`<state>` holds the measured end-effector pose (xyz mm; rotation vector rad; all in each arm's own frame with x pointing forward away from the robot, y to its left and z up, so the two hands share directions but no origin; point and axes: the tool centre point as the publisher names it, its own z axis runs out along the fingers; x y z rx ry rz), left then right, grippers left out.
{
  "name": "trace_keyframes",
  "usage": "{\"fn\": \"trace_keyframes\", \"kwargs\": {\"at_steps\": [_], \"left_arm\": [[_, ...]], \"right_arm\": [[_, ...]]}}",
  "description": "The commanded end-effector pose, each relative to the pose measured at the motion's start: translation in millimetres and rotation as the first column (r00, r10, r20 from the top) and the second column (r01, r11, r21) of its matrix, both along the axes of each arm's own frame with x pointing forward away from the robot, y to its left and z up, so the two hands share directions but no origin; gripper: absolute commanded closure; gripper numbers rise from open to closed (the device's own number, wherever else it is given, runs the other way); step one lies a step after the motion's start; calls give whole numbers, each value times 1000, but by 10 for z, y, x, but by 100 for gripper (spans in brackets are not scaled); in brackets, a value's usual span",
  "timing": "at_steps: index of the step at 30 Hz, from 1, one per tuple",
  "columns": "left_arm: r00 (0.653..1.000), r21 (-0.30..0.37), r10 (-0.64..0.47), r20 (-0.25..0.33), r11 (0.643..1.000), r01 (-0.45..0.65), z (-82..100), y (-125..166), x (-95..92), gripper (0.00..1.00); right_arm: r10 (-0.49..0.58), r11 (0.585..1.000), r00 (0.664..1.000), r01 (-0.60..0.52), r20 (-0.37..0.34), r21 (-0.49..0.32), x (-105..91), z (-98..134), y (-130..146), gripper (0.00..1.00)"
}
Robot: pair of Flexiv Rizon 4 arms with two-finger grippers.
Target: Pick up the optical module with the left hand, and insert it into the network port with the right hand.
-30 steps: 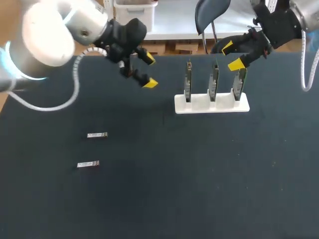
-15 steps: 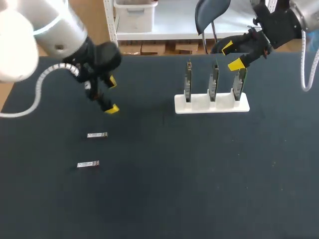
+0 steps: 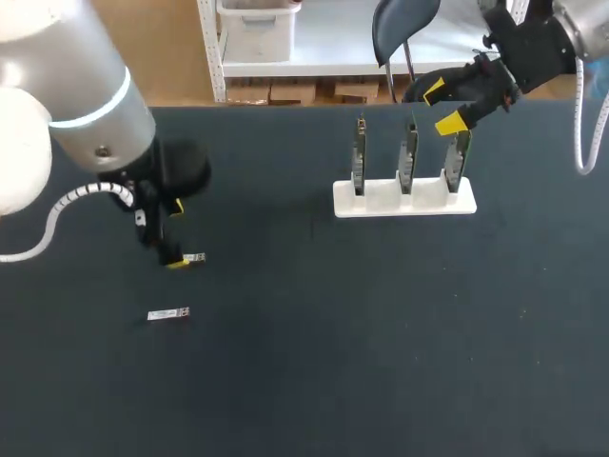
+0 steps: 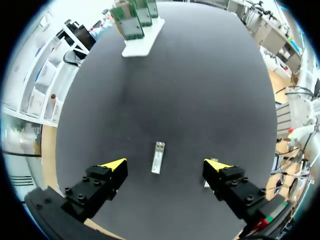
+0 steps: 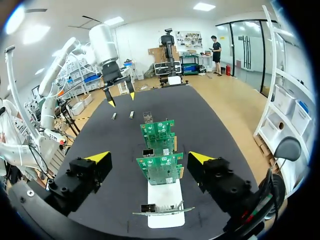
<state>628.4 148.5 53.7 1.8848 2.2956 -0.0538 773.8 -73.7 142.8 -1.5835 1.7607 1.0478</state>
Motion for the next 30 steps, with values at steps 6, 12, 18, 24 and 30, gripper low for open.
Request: {"fn": "trace_keyframes", "kwargs": {"at_steps": [6, 12, 18, 24, 30], "left_arm": [[999, 50, -6, -51, 999, 9, -134, 84, -10, 0], [996, 72, -4, -89, 997, 11, -281, 151, -44, 0], [995, 101, -17, -98, 995, 27, -395, 198, -54, 0], [995, 112, -16, -97, 993, 27, -459, 227, -42, 0], [993, 108, -15, -118, 994, 27, -571, 244, -16, 0]], "right_arm": [[-5, 1000, 1000, 5, 4, -2, -23, 4, 2, 0], [-5, 1000, 1000, 5, 4, -2, -23, 4, 2, 0], [-5, 1000, 1000, 5, 4, -2, -23, 4, 2, 0], [-5, 1000, 1000, 5, 4, -2, -23, 4, 2, 0], [-5, 1000, 1000, 5, 4, -2, -23, 4, 2, 0]]}}
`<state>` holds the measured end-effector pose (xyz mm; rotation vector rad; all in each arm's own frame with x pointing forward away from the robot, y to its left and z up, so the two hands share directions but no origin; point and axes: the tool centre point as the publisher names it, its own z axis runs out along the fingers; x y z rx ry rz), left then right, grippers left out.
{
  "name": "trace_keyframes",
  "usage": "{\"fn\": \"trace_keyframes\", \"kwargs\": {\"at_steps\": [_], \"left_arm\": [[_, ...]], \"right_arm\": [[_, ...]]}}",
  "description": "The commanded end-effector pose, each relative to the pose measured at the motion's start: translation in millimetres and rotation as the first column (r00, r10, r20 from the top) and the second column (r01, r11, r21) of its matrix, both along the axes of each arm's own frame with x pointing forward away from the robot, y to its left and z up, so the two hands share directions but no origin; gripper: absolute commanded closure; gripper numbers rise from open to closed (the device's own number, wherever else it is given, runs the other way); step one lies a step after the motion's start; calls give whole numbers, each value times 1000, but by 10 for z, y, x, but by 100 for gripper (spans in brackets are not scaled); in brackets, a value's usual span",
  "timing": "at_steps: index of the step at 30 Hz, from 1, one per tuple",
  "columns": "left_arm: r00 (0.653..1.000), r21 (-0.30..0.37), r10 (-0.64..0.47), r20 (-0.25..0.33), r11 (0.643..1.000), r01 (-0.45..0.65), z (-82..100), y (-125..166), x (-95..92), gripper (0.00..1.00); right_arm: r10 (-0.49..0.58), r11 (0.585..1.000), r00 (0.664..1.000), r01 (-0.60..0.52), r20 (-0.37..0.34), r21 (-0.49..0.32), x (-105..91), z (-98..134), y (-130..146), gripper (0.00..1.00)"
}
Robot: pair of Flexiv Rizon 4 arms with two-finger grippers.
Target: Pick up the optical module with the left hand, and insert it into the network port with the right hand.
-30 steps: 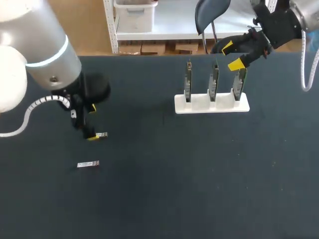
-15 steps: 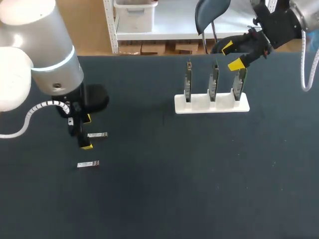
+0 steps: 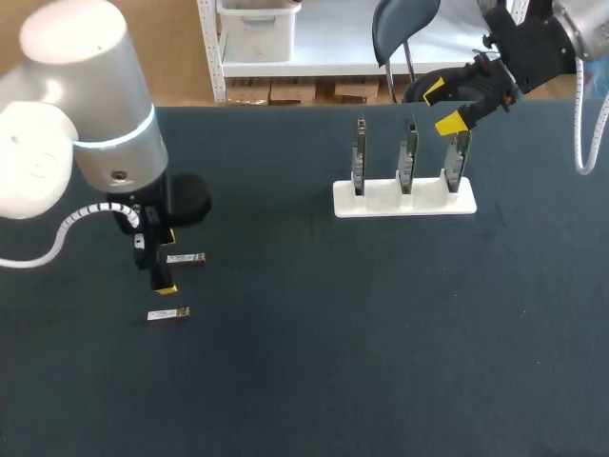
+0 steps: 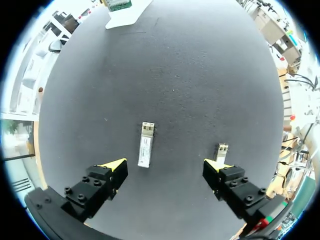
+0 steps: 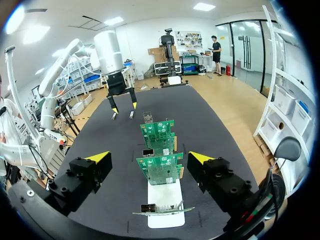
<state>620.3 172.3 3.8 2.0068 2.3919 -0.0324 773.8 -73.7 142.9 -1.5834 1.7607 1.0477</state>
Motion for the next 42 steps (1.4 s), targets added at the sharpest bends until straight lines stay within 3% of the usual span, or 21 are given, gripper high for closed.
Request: {"fn": "trace_keyframes", "kwargs": {"at_steps": [1, 12, 38, 39, 40, 41, 42], "left_arm": [[1000, 2, 2, -13, 1000, -2, -77, 9, 68, 0], [1000, 13, -12, -26, 1000, 12, -111, 3, 165, 0], [998, 17, -14, -60, 1000, 15, -210, 21, 186, 2], [998, 17, -15, -61, 1000, 16, -212, 20, 186, 38], [998, 17, -16, -62, 1000, 17, -213, 20, 186, 65], [998, 18, -18, -62, 1000, 19, -213, 19, 186, 100], [998, 16, -19, -63, 1000, 20, -214, 18, 185, 100]], "right_arm": [[-5, 1000, 1000, 5, 4, -2, -23, 3, 2, 0], [-5, 1000, 1000, 5, 4, -2, -23, 3, 2, 0], [-5, 1000, 1000, 5, 4, -2, -23, 3, 2, 0], [-5, 1000, 1000, 5, 4, -2, -23, 3, 2, 0], [-5, 1000, 1000, 5, 4, -2, -23, 3, 2, 0], [-5, 1000, 1000, 5, 4, -2, -23, 3, 2, 0], [-5, 1000, 1000, 5, 4, -2, -23, 3, 2, 0]]}}
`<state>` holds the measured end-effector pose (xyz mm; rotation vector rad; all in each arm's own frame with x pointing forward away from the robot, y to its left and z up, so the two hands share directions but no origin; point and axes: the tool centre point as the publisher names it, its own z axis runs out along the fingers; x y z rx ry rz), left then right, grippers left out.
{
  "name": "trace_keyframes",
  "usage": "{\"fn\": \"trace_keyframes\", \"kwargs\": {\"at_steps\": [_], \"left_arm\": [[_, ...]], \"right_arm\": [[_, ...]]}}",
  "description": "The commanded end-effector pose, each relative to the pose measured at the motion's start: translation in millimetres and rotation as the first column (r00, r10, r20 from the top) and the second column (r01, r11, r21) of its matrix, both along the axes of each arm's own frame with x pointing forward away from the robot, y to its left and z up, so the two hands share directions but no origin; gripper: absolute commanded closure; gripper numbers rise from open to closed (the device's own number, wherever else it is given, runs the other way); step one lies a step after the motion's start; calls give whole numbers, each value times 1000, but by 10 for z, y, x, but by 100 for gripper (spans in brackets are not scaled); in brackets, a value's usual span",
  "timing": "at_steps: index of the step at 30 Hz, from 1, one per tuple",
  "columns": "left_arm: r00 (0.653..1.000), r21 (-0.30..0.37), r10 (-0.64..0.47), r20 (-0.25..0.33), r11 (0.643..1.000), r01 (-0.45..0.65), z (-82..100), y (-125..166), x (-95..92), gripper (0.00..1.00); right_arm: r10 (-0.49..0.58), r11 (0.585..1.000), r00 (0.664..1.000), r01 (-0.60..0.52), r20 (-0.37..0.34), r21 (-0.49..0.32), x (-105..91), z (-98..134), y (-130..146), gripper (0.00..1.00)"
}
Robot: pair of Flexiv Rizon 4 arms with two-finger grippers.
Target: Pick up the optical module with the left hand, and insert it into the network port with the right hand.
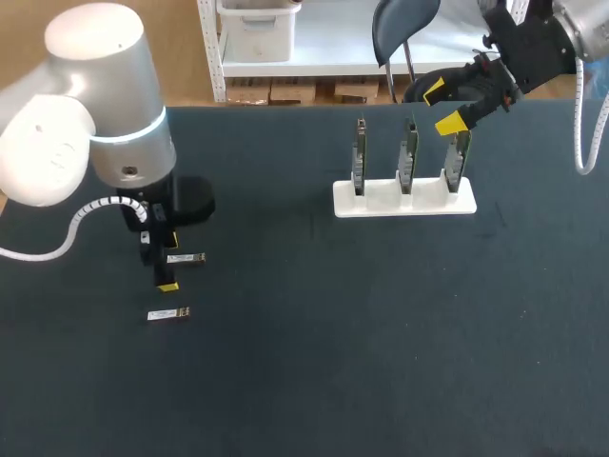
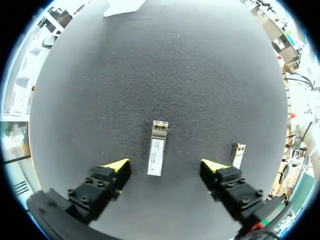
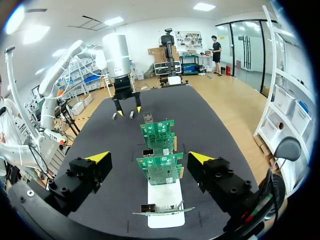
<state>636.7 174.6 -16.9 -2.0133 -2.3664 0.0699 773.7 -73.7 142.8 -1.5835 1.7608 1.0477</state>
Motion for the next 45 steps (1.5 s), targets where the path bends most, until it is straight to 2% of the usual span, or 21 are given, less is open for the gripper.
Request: {"fn": "trace_keyframes", "kwargs": {"at_steps": [1, 15, 18, 22, 25, 27, 28, 30, 31, 32, 37, 39, 41, 42, 45], "left_arm": [[1000, 1, -7, -8, 1000, 7, -8, -8, 18, 100], [1000, -5, -11, -11, 1000, 11, -18, -48, 18, 100], [1000, -22, 5, 3, 1000, -5, 5, -76, 43, 100], [996, -83, 72, 45, 994, -68, 131, -144, 163, 100], [979, -194, 184, 86, 967, -165, 270, -179, 359, 100], [952, -290, 283, 114, 926, -240, 419, -202, 546, 100], [928, -358, 348, 131, 890, -283, 536, -217, 678, 100], [900, -426, 406, 156, 850, -310, 717, -258, 837, 100], [881, -483, 444, 165, 815, -320, 826, -284, 939, 100], [857, -544, 484, 177, 774, -325, 979, -329, 1083, 100], [796, -725, 554, 244, 649, -230, 1558, -653, 1597, 100], [797, -781, 554, 241, 598, -179, 1733, -802, 1733, 100], [807, -810, 521, 277, 579, -96, 1944, -1051, 1877, 100], [818, -830, 505, 277, 555, -61, 2031, -1171, 1931, 100], [839, -856, 456, 298, 517, 23, 2224, -1514, 2034, 100]], "right_arm": [[-5, 1000, 1000, 5, 4, -2, -23, 4, 2, 0], [-5, 1000, 1000, 5, 4, -2, -23, 4, 2, 0], [-5, 1000, 1000, 5, 4, -2, -23, 4, 2, 0], [-5, 1000, 1000, 5, 4, -2, -23, 4, 2, 0], [-5, 1000, 1000, 5, 4, -2, -23, 4, 2, 0], [-5, 1000, 1000, 5, 4, -2, -23, 4, 2, 0], [-5, 1000, 1000, 5, 4, -2, -23, 4, 2, 0], [-5, 1000, 1000, 5, 4, -2, -23, 4, 2, 0], [-5, 1000, 1000, 5, 4, -2, -23, 4, 2, 0], [-5, 1000, 1000, 5, 4, -2, -23, 4, 2, 0], [-5, 1000, 1000, 5, 4, -2, -23, 4, 2, 0], [-5, 1000, 1000, 5, 4, -2, -23, 4, 2, 0], [-5, 1000, 1000, 5, 4, -2, -23, 4, 2, 0], [-5, 1000, 1000, 5, 4, -2, -23, 4, 2, 0], [-5, 1000, 1000, 5, 4, -2, -23, 4, 2, 0]]}}
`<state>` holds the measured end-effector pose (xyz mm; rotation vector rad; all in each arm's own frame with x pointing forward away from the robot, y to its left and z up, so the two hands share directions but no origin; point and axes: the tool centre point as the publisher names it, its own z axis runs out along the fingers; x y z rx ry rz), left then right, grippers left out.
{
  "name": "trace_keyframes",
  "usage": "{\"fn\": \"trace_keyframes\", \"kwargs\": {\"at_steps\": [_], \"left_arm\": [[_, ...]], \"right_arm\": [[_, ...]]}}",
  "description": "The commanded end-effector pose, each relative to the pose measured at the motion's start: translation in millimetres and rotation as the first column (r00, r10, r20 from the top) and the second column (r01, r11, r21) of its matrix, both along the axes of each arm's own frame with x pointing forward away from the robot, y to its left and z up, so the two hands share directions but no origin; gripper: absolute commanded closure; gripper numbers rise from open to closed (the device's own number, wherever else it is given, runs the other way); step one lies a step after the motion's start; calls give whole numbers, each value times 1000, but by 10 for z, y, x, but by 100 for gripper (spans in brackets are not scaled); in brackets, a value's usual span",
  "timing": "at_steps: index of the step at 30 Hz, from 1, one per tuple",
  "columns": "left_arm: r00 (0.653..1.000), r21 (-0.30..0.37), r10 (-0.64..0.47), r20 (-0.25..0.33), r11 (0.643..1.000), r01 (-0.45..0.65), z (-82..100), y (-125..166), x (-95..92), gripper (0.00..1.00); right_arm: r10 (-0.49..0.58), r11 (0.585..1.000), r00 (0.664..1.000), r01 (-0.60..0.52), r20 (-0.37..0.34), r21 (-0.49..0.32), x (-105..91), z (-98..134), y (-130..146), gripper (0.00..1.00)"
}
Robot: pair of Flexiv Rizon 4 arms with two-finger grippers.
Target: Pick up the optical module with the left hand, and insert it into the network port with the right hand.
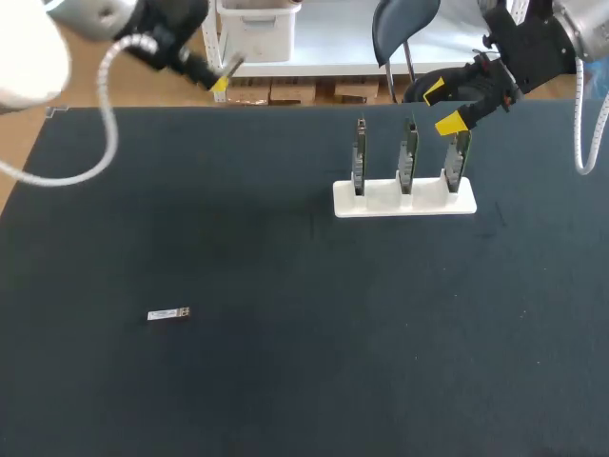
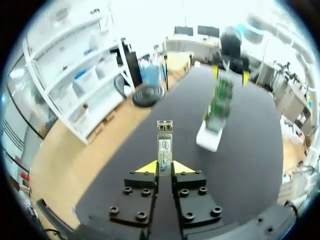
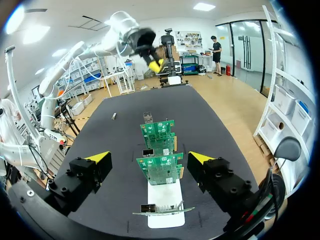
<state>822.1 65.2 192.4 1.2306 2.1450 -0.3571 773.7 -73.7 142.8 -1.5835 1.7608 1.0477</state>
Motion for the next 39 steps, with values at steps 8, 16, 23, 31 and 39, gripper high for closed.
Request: {"fn": "trace_keyframes", "kwargs": {"at_steps": [8, 16, 23, 31, 39], "left_arm": [[924, -386, -173, 340, 871, 305, 355, -1243, 263, 100], [885, -437, -283, 369, 788, 434, 352, -1683, 125, 100], [849, -508, -373, 373, 684, 524, 256, -1932, -6, 100], [833, -562, -413, 369, 615, 554, 221, -2218, -71, 100], [834, -583, -431, 345, 598, 550, 159, -2387, -149, 100]], "right_arm": [[-5, 1000, 1000, 5, 4, -2, -23, 4, 2, 0], [-5, 1000, 1000, 5, 4, -2, -23, 4, 2, 0], [-5, 1000, 1000, 5, 4, -2, -23, 4, 2, 0], [-5, 1000, 1000, 5, 4, -2, -23, 4, 2, 0], [-5, 1000, 1000, 5, 4, -2, -23, 4, 2, 0]]}}
